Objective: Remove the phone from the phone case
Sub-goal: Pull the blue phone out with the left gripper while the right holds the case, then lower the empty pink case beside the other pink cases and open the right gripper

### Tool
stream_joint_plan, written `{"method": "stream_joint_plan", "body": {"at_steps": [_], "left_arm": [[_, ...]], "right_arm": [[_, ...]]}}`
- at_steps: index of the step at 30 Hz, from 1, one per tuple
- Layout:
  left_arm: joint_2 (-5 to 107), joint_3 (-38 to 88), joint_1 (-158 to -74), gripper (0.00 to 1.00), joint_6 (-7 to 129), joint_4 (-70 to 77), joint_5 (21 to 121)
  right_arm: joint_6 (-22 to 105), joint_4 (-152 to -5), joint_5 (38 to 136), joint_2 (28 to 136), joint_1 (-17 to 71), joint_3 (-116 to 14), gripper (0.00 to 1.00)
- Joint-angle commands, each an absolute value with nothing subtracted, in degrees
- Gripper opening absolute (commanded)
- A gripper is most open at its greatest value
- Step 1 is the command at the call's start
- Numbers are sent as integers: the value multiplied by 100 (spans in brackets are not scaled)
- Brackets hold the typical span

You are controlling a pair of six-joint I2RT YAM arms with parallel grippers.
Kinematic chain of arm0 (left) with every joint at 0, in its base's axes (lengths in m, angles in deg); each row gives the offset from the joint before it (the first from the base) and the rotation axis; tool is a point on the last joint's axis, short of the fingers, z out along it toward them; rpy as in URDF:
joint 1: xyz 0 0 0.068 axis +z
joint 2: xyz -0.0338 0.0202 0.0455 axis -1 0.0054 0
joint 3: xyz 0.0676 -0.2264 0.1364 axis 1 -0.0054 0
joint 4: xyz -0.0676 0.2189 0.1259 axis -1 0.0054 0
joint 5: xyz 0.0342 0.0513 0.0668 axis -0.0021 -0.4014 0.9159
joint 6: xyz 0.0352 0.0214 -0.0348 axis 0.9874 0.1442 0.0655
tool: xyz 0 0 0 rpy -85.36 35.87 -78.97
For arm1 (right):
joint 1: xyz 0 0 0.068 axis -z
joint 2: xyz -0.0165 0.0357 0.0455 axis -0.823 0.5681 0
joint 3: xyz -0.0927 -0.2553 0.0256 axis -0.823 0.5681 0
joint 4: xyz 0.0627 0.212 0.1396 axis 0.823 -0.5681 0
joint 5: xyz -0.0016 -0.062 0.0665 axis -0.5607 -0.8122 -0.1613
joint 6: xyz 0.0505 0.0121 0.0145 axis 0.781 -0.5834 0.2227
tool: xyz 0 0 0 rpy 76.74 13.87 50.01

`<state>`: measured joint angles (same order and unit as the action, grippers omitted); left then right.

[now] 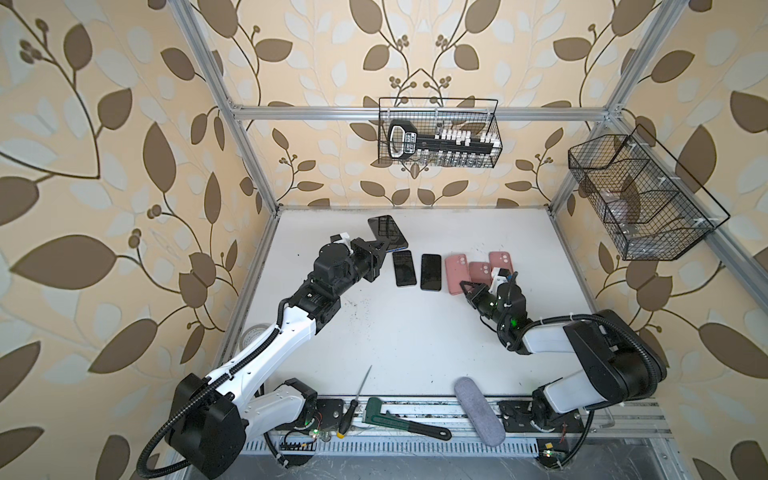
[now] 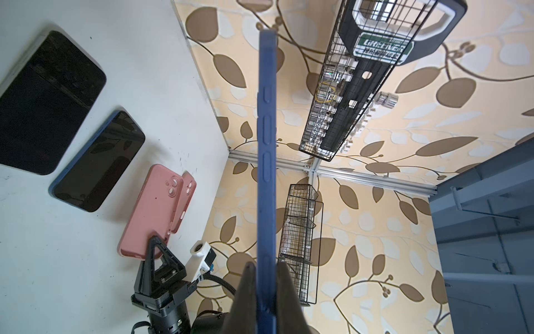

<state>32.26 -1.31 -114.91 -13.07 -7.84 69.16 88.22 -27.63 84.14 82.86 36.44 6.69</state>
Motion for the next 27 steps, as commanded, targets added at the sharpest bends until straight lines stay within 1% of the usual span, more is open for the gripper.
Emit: {"method": "stream_joint_plan", "body": {"at_steps": [1,7,12,16,23,27], "left_arm": [[2989,-162,-11362,0,-1424,-1516,6590],[2997,-297,-11137,0,-1534,-1623,6388],[2963,-380,-10994,0,-1576,-1681,6263],[2897,-487,-10862,0,-1610,-1692,6215],[2804,-622,-10663,0,-1564,-1630,6136],[2820,-671,-10563,0,-1511,-1600,6068]], "right_arm": [[8812,-2787,8267,8521,3666,487,6],[8906,-2687,8173,8854,3614,406,9],[8921,-2772,8106,8983,3570,301,24],[8865,-3030,7968,8936,3480,221,33],[8646,-3560,7607,8668,3440,256,35],[8501,-3842,7328,8399,3379,333,37]]}}
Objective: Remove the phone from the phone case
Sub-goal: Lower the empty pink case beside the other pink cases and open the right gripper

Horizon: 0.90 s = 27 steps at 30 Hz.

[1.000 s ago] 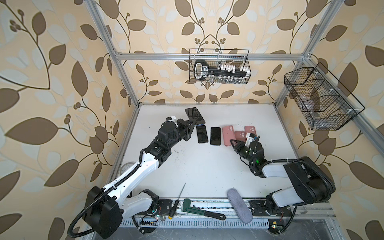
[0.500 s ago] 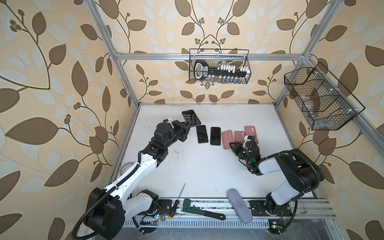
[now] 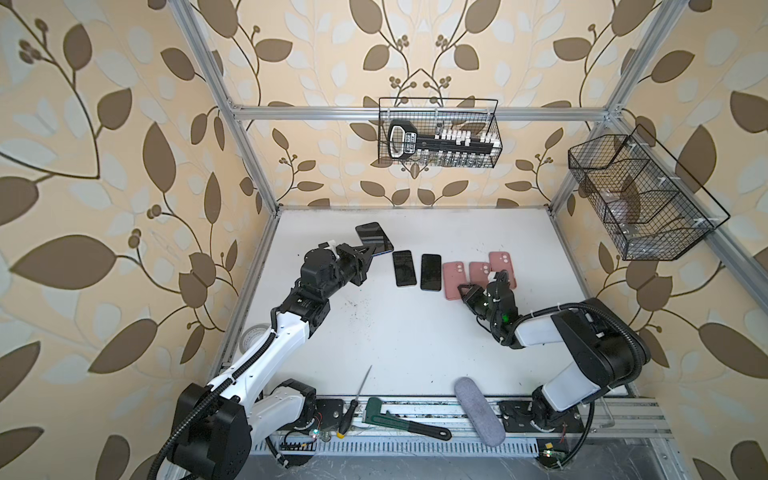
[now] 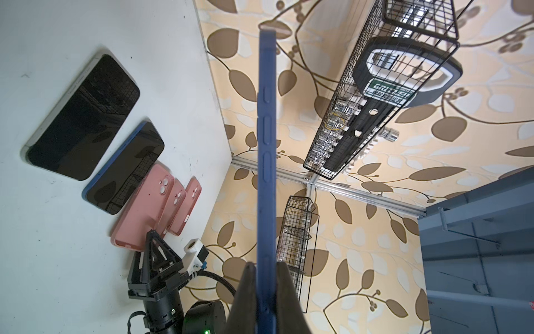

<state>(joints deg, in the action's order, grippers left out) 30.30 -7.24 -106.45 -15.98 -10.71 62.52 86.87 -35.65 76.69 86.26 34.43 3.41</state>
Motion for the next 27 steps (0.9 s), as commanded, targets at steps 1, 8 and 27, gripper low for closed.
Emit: {"method": "stream_joint_plan", "body": {"at_steps": [1,8,27], "left_arm": [[2832,-663,-10536,0,-1474,-1553,6035],[2968,-727,-10360,0,-1105,-1230,5882],[4215,-903,-10024,0,2223,-1084,5376]], "right_arm": [[8457,-3933,7252,8329,3360,332,39],[8267,-4560,6736,7824,3290,425,53],[7096,-5700,6763,5324,3586,776,56]]}}
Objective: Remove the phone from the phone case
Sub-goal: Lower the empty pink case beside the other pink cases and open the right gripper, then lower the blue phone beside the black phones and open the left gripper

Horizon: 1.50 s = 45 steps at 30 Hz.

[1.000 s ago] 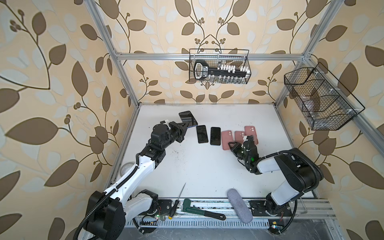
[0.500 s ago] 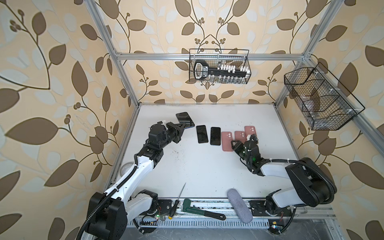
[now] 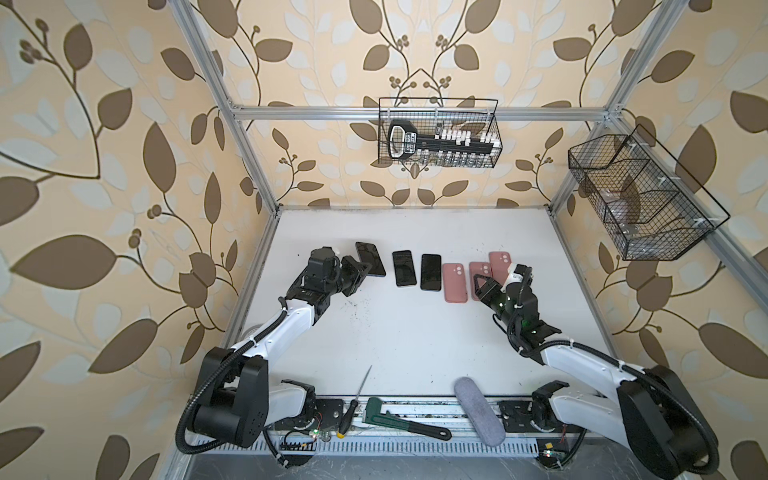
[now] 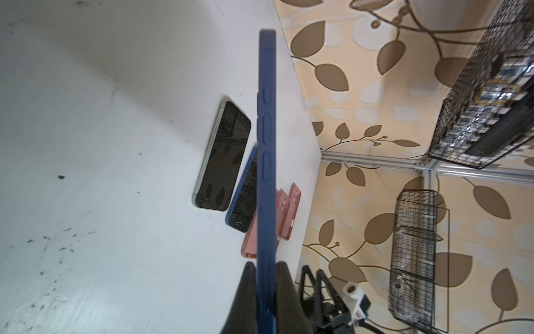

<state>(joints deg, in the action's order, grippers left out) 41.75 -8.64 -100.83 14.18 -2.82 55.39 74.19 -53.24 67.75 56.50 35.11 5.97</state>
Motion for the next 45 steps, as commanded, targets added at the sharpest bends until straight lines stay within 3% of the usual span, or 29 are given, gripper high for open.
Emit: {"method": "stream_joint_plan", "body": {"at_steps": [1,18,45], "left_arm": [[4317,-923,-10024,0,2283,-1117,5426],[5488,-1202,-10033,0,2786,-2445,5626],[6596,-1401,-10059,0,2230,-3816,5338]], "right_arm": [[7055,-5798,6771,5166,3611,797,56],[6790,-6228,7206,4385,3972,1116,56],[6710,-6063,7412,4597,4145,1188,56]]}}
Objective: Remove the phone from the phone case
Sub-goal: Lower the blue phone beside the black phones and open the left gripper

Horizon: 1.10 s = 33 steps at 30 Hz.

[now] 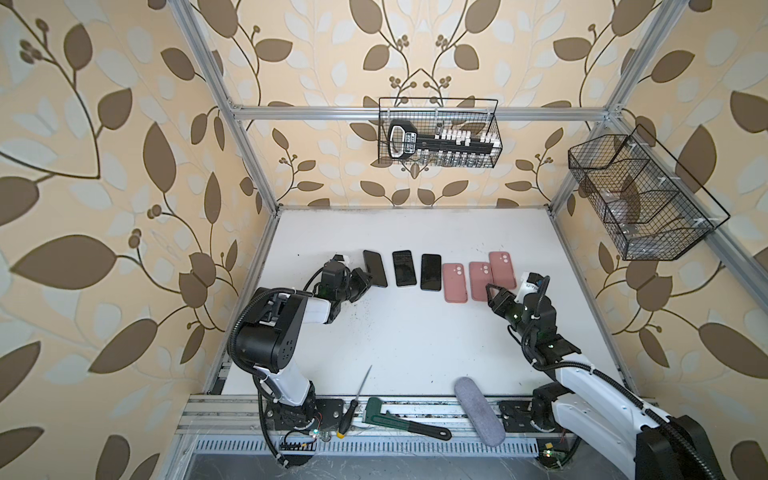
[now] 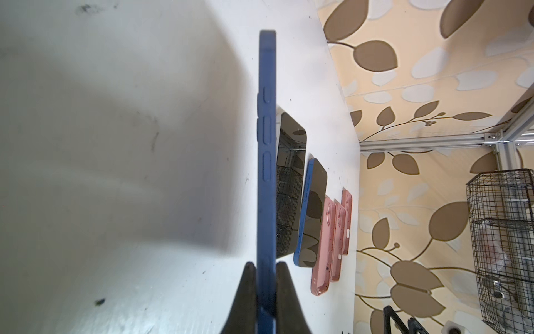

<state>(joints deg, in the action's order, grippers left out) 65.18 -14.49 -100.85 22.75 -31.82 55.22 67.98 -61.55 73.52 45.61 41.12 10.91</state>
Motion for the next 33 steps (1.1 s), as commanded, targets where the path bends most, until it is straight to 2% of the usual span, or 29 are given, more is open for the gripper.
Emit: {"method": "stream_joint_plan", "body": {"at_steps": [1,12,24,33], "left_arm": [[6669,-1414,-10068,0,2194,-3912,5320],[7005,-1390,-10103,1,2089,-4158,5362],[6885,-1437,-10129,25,2220,-3652,5638],[6677,-1441,-10165,30,2310,-3313,5773]], "right_arm": [[6709,-6061,7430,4606,4144,1188,56],[6717,-6011,7449,4640,4194,1235,56],[6726,-5966,7476,4641,4211,1276,56],[6735,-5950,7494,4605,4225,1319,56]]}}
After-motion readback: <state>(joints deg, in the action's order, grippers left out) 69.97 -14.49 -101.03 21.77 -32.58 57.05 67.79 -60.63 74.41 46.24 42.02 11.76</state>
